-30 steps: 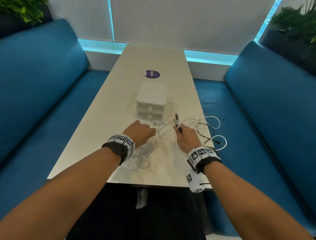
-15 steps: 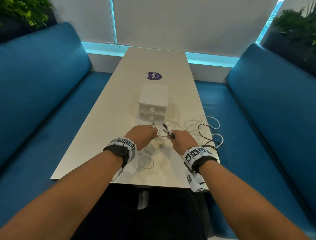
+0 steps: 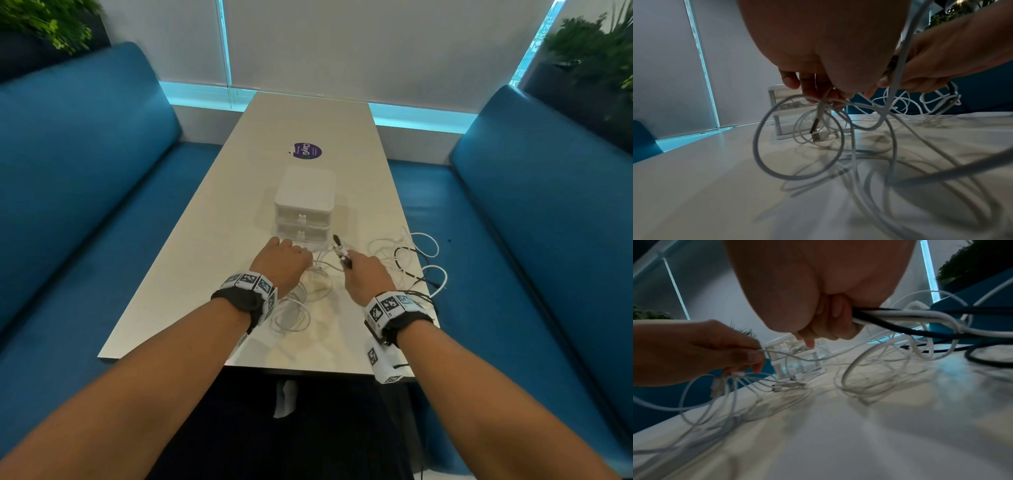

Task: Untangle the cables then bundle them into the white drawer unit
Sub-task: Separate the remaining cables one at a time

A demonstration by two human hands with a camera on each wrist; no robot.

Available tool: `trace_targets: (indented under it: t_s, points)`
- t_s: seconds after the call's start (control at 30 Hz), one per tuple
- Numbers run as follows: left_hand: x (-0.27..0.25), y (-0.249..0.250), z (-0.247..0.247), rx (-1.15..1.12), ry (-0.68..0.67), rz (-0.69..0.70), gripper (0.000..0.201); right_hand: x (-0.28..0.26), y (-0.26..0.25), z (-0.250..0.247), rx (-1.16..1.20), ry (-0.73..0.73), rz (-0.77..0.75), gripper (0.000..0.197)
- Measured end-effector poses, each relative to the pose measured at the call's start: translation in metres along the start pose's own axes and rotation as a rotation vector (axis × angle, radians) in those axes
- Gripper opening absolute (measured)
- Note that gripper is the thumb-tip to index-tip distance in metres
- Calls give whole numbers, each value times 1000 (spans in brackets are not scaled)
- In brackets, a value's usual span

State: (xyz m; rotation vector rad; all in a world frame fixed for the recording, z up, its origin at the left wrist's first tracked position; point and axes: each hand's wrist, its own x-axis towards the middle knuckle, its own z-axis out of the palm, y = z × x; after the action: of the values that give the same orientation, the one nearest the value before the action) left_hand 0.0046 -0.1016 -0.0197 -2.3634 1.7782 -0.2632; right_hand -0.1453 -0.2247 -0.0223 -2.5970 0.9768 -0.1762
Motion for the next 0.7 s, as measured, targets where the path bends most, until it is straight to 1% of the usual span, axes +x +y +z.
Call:
trace_targets:
  t_s: [0.07,0.1,0.17,0.23,0.33,0.43,0.5,0.6,0.7]
  points:
    - [2,7,-4,4,7,2,27,0,-9,8,69,-45,-76,20]
    - [3,8,-6,3,13,-4,26,1,-11,11,112,-58,-87,22]
    - [3,10,-7,-5,31,3,24,2,-9,13,206,-46,-58,26]
    - [0,7,-6,8,37,36,23,4,-5,12,227,-34,-35,26]
    - [-3,1,1,68,23,51,18,4,-1,11,83,-67,-67,27]
    - [-5,-4,8,89,-3,30,19,5,1,11,-64,-41,-94,22]
    - [-6,-5,11,94,6,33,20,6,3,11,-130,-20,-84,21]
    - [-8,-10,10,70,13,14,25,5,9,9,-122,-7,-23,23]
    - [-7,-10,7,56,-13,15,24,3,13,6,-130,11,37,25]
